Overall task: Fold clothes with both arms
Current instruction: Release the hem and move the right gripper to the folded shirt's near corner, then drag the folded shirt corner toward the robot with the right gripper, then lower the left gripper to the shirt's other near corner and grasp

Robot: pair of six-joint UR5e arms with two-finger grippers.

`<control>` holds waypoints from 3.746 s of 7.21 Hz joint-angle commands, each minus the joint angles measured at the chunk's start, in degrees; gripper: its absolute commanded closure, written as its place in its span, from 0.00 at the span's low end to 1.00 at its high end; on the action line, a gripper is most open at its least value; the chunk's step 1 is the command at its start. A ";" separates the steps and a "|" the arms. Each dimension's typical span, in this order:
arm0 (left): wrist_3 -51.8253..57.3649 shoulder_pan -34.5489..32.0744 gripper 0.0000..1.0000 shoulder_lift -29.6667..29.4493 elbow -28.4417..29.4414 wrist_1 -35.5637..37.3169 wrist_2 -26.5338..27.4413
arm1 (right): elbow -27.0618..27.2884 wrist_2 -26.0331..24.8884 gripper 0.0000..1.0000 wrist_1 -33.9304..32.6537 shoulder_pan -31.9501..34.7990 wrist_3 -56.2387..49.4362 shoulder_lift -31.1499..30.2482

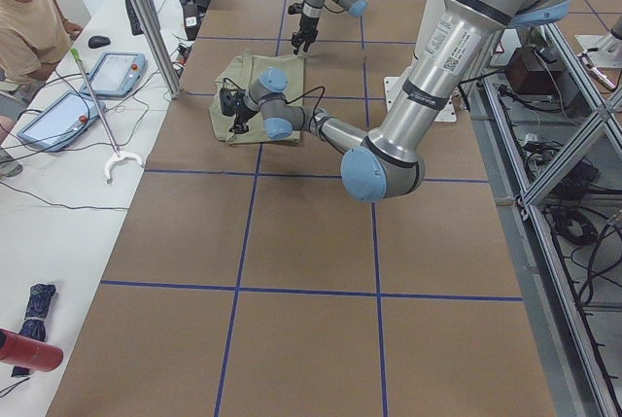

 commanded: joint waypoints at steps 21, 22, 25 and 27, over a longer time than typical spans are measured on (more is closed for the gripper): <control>-22.15 19.46 0.30 11.11 -26.57 16.04 -5.30 | 20.60 10.35 0.00 -0.70 0.10 -4.65 -17.01; -22.15 19.90 0.30 10.42 -25.26 16.04 -5.30 | 16.98 10.35 0.00 -0.70 3.27 -5.87 -13.48; -22.06 21.58 0.36 9.00 -23.32 16.04 -4.95 | 12.82 10.26 0.00 -0.70 5.94 -5.97 -10.19; -21.80 21.40 0.44 9.00 -23.14 15.96 -3.29 | 12.82 10.26 0.00 -0.70 6.38 -5.97 -10.10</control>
